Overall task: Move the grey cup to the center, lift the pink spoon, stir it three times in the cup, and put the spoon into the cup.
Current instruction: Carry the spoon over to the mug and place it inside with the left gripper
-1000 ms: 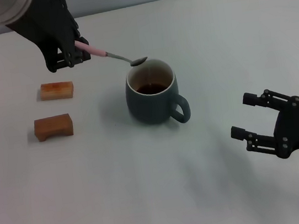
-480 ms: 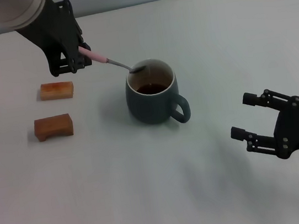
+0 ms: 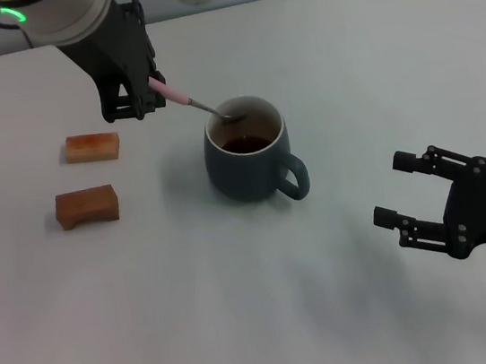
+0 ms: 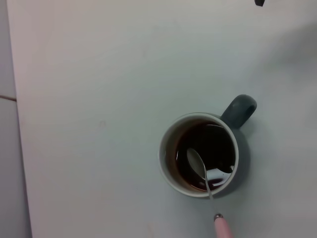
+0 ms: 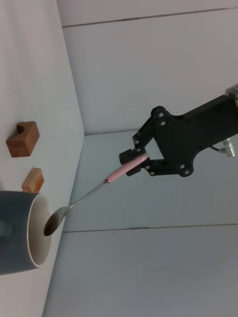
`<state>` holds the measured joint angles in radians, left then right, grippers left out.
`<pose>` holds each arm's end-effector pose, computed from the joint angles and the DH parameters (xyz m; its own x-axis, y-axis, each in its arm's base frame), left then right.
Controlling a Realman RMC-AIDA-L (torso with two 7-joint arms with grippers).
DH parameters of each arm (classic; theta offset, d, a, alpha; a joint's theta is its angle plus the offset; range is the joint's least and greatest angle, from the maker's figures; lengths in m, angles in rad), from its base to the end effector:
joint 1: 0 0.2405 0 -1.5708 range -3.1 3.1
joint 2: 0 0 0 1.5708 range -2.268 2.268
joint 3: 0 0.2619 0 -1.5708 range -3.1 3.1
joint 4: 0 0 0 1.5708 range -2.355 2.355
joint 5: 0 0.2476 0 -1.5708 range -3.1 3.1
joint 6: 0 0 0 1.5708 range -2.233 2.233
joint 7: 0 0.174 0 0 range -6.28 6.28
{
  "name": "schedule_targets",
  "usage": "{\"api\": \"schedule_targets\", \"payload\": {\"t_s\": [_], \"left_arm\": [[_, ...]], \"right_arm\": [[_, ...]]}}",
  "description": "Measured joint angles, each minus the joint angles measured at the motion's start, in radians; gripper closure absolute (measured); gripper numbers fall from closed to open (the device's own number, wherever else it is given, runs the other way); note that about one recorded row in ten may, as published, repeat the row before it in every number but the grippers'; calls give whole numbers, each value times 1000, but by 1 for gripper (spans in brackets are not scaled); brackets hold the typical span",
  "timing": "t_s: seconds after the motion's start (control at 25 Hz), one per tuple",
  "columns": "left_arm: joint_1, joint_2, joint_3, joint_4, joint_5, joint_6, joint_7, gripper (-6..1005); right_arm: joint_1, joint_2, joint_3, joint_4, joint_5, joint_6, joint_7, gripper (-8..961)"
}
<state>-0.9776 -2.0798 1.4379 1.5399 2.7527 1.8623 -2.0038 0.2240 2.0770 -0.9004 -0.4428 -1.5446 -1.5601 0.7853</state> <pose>-0.0306 0.4021 0.0024 0.7652 -0.2000 -0.6120 -0.3547 -0.9242 -0.1414 0.3387 0.2772 -0.0537 0.7574 -0.0904 -0.6467 -0.4124 -0.8340 -0.3666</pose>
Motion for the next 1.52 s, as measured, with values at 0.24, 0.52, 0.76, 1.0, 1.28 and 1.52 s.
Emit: {"api": "schedule_targets", "payload": {"t_s": [0.24, 0.52, 0.76, 1.0, 1.28, 1.52], "left_arm": [[-19, 0, 27, -44, 17, -30, -4, 868], [-36, 0, 45, -91, 23, -76, -9, 867], [-53, 0, 97, -126, 15, -84, -22, 867], [-35, 0, 145, -122, 1, -78, -43, 867], [-19, 0, 134, -126, 36, -79, -38, 867], [-29, 0, 127, -143, 58, -104, -32, 868]], "right_arm": [[3, 0, 0, 1, 0, 0, 0, 166], [11, 0, -1, 1, -5, 5, 0, 167], [22, 0, -4, 16, -6, 9, 0, 167], [33, -2, -5, 30, -7, 15, 0, 166], [36, -1, -9, 33, -8, 25, -1, 166], [45, -1, -8, 55, -8, 33, -15, 166]]}}
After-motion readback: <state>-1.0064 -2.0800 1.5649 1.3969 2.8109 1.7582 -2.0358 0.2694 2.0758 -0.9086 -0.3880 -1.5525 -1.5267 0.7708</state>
